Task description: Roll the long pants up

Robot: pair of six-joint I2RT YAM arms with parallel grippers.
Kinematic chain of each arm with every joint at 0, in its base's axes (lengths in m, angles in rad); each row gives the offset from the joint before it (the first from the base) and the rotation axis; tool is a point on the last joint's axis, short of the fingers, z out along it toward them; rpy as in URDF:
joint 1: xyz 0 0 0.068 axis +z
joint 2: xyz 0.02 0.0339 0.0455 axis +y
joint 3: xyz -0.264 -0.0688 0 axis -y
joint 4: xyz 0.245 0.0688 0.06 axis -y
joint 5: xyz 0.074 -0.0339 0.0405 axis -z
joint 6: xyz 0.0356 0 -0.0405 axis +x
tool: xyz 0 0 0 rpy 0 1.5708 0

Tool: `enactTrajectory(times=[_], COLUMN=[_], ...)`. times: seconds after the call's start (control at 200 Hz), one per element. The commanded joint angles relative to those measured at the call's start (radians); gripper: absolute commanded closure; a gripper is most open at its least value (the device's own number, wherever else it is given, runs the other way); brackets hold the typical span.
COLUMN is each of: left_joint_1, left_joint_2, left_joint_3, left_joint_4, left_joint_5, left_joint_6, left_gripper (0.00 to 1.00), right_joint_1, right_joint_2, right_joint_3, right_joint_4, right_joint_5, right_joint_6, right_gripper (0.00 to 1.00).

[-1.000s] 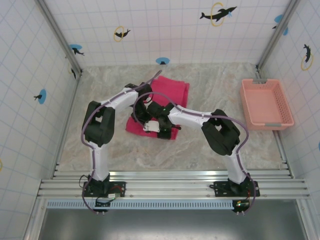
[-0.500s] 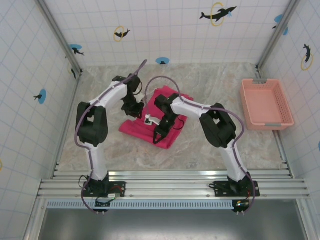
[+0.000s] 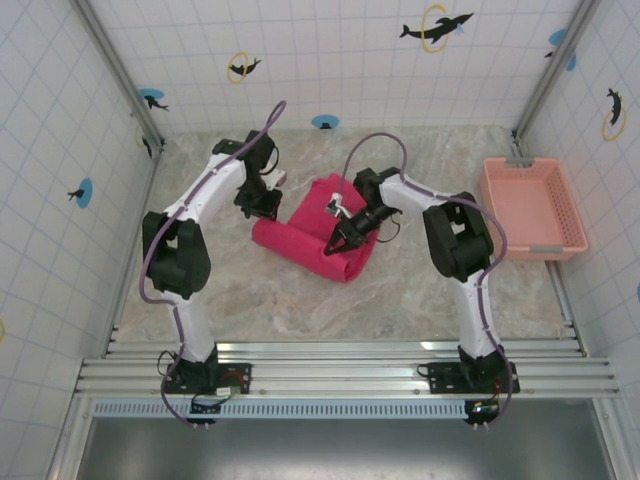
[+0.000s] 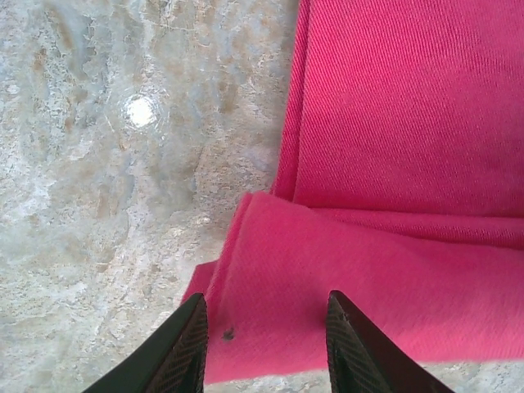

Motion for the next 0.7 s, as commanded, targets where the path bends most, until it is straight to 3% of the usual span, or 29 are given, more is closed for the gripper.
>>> enactTrajectory(times=[0.0, 0.21, 0.45, 0.696], left_joint_1=[-0.009, -0.109, -0.156, -0.165], left_joint_2=[-0.017, 0.037, 0.067, 0.221], left_joint_3=[-0.001, 0.114, 0.133, 0.182], left_joint_4=[-0.041, -0.149, -0.103, -0.055], left_joint_5=[-0.002, -0.156, -0.051, 0.022], left_joint_6=[-0.009, 0.036, -0.018, -0.057], left_gripper=[0.59, 0.6, 0.6, 0.61], right_joint_1=[-0.025, -0.09, -0.134, -0.135], right_joint_2=[0.039, 0.063, 0.154, 0.203], right_joint_3=[-0.046, -0.087, -0.021, 0.029], right_joint_4=[0.04, 0.163, 0.133, 0.096], right_joint_5=[0.065, 0.088, 0.09, 0.075], right_joint_6=[0.059, 0.185, 0.179, 0.159], right_gripper=[1.0, 1.0, 1.0, 1.0])
